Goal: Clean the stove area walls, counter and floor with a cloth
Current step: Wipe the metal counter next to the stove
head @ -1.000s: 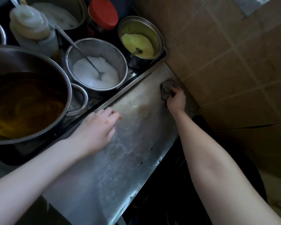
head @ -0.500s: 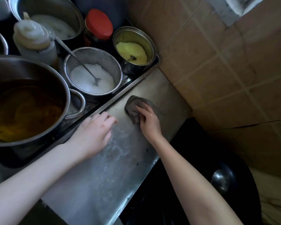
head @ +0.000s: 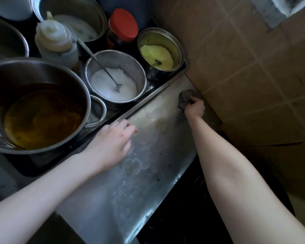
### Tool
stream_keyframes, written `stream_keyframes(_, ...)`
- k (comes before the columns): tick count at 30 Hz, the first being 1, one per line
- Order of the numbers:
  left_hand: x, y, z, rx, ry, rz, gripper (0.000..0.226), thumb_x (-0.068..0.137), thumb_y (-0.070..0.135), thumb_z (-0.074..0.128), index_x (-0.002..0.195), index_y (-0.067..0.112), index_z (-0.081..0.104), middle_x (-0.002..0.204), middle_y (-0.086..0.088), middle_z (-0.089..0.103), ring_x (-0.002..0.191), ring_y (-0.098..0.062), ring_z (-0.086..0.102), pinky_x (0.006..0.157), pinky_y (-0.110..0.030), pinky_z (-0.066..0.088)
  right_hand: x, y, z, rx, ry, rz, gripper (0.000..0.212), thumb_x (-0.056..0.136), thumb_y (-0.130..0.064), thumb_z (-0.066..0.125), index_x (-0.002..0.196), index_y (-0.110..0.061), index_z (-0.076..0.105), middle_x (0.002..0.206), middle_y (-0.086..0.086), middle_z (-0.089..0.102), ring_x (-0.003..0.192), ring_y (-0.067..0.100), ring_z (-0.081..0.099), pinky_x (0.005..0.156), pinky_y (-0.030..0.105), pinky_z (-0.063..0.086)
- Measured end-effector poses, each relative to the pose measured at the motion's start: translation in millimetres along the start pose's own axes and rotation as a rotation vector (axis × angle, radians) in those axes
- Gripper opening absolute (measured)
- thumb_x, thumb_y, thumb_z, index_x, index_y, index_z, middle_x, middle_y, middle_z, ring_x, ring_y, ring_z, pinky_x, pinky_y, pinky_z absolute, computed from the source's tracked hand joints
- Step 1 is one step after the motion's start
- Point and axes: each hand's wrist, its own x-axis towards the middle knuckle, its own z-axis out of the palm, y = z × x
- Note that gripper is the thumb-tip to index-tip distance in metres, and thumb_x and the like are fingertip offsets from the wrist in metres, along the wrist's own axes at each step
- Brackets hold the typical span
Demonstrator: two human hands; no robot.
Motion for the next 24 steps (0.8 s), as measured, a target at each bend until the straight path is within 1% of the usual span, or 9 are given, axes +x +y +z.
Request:
stream_keyframes(3, -6.8, -3.7, -0.6, -0.002, 0.01, -0.015, 0.031, 0.093, 0.021, 0.047, 0.123, 0.023, 0.051, 0.123, 0.002, 0.05, 0.113, -0.022, 0.048, 0.092, -0.036, 0.037, -18.0, -14.0, 17.7, -0.072, -0.029, -0.109, 0.043, 0.091, -0.004, 0.045, 0.131, -0.018, 0.055, 0.142, 0.008, 0.047, 0.128, 0.026, 0.045, 0.103, 0.024, 0.032)
stream_keyframes(5, -11.3, -4.4, -1.2, -0.006, 0.015, -0.012, 0.03, 0.092, 0.02, 0.049, 0.122, 0.022, 0.052, 0.122, 0.002, 0.051, 0.112, -0.023, 0.048, 0.091, -0.035, 0.038, -37.2, -14.9, 29.1, -0.115, -0.068, -0.239, 0.044, 0.092, -0.005, 0.041, 0.131, -0.021, 0.055, 0.149, 0.007, 0.038, 0.135, 0.025, 0.037, 0.106, 0.021, 0.025)
stream_keyframes(8, -20.3, -4.5, -3.7, -0.012, 0.005, -0.017, 0.03, 0.093, 0.019, 0.048, 0.122, 0.021, 0.052, 0.123, 0.002, 0.05, 0.113, -0.023, 0.048, 0.091, -0.035, 0.038, -72.1, -5.4, 45.4, -0.149, -0.157, -0.354, 0.042, 0.096, -0.012, 0.039, 0.135, -0.023, 0.05, 0.154, 0.001, 0.027, 0.14, 0.021, 0.028, 0.105, 0.014, 0.016)
stream_keyframes(10, -27.9, -5.3, -6.4, -0.014, 0.008, -0.01, 0.029, 0.092, 0.018, 0.049, 0.121, 0.02, 0.054, 0.123, 0.001, 0.051, 0.113, -0.023, 0.048, 0.09, -0.034, 0.039, -99.8, 2.5, 51.9, -0.19, -0.202, -0.449, 0.045, 0.093, -0.009, 0.042, 0.134, -0.026, 0.051, 0.155, 0.001, 0.025, 0.139, 0.023, 0.03, 0.111, 0.023, 0.021)
stream_keyframes(12, -36.2, -6.8, -10.5, -0.016, 0.014, -0.007, 0.029, 0.092, 0.018, 0.05, 0.12, 0.019, 0.055, 0.122, 0.002, 0.051, 0.112, -0.023, 0.05, 0.089, -0.035, 0.041, -123.1, 10.2, 53.8, -0.248, -0.224, -0.561, 0.051, 0.089, -0.002, 0.046, 0.132, -0.026, 0.053, 0.154, 0.004, 0.028, 0.137, 0.026, 0.034, 0.109, 0.033, 0.031)
stream_keyframes(15, -49.3, -11.9, -17.5, 0.003, 0.024, 0.001, 0.029, 0.091, 0.018, 0.051, 0.119, 0.02, 0.055, 0.12, 0.002, 0.052, 0.11, -0.023, 0.051, 0.085, -0.037, 0.044, -154.9, 20.1, 52.5, -0.247, -0.246, -0.626, 0.056, 0.084, 0.004, 0.046, 0.131, -0.025, 0.054, 0.152, 0.007, 0.032, 0.136, 0.025, 0.037, 0.102, 0.034, 0.039)
stream_keyframes(18, -63.0, -16.8, -21.3, 0.024, 0.043, 0.021, 0.026, 0.088, 0.015, 0.055, 0.114, 0.018, 0.059, 0.113, -0.001, 0.056, 0.101, -0.026, 0.056, 0.08, -0.039, 0.045, -188.7, 30.9, 52.6, -0.254, -0.251, -0.661, 0.056, 0.083, 0.005, 0.047, 0.13, -0.024, 0.055, 0.149, 0.008, 0.036, 0.134, 0.024, 0.04, 0.098, 0.037, 0.046)
stream_keyframes(21, -77.7, -19.4, -24.2, 0.061, 0.053, 0.051, 0.026, 0.087, 0.018, 0.05, 0.11, 0.019, 0.06, 0.108, 0.0, 0.059, 0.094, -0.026, 0.059, 0.078, -0.036, 0.046, -222.4, 40.8, 53.6, -0.237, -0.275, -0.672, 0.054, 0.083, 0.003, 0.05, 0.129, -0.024, 0.056, 0.148, 0.006, 0.038, 0.134, 0.023, 0.041, 0.095, 0.036, 0.048)
stream_keyframes(24, -91.1, -21.5, -28.4, 0.052, 0.042, 0.05, 0.026, 0.089, 0.016, 0.053, 0.114, 0.018, 0.059, 0.112, 0.001, 0.057, 0.099, -0.023, 0.057, 0.082, -0.036, 0.045, -251.0, 52.4, 50.9, -0.254, -0.329, -0.71, 0.057, 0.082, 0.0, 0.054, 0.132, -0.027, 0.052, 0.15, 0.004, 0.035, 0.137, 0.022, 0.036, 0.097, 0.038, 0.047)
